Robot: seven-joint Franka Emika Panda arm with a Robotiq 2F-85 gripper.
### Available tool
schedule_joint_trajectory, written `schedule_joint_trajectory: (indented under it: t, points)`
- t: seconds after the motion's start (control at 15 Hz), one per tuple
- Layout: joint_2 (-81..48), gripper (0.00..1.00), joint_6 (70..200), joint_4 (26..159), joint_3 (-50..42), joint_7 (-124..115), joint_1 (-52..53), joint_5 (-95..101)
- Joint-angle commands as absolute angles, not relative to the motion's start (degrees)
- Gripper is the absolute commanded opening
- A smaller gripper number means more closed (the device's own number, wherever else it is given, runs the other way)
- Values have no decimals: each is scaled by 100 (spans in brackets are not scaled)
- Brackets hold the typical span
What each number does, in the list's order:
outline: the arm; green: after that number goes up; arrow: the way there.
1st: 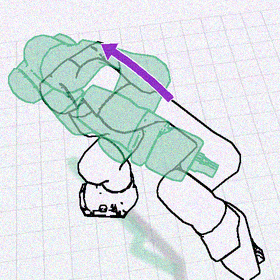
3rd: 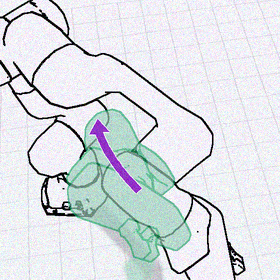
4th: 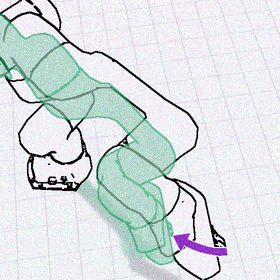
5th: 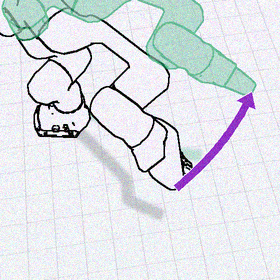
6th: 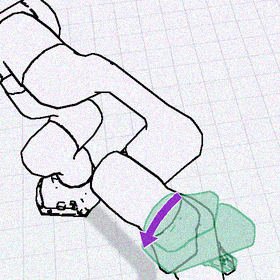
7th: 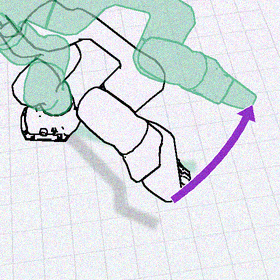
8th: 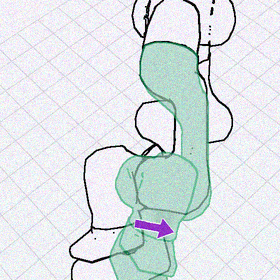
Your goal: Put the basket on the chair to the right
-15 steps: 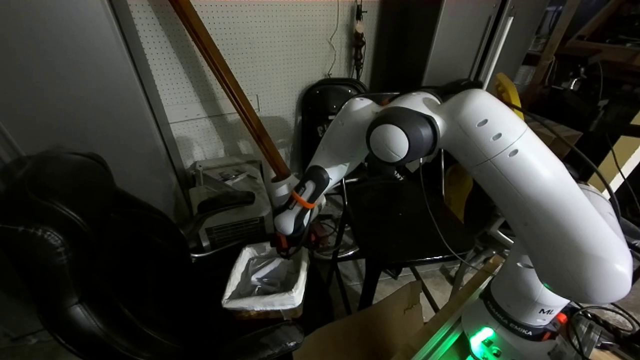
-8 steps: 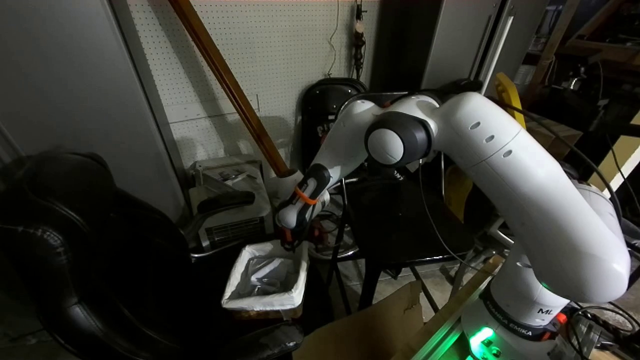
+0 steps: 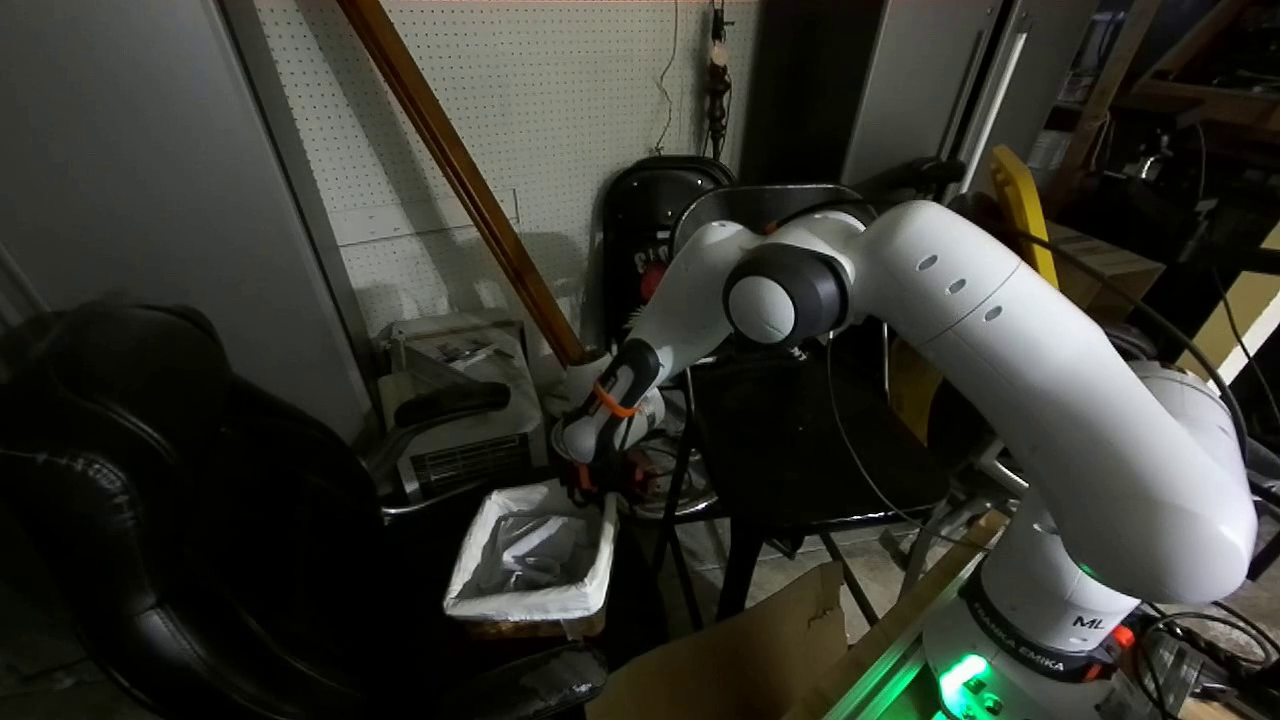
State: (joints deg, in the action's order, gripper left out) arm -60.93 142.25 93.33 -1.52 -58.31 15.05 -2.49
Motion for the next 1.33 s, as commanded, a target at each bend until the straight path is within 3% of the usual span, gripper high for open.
schedule_joint_trajectory:
  t: [0.0, 0.27, 0.67, 1.27]
  points:
    - [-6102, 31, 14184, 9185, -93, -5709, 1459, -466]
    - [-5997, 2, 14140, 9187, -21, -5670, 1455, -520]
    - [-5617, 3, 14255, 9501, 159, -5488, 1325, -648]
    - [-3677, 3, 14706, 11083, 495, -4740, 910, -1264]
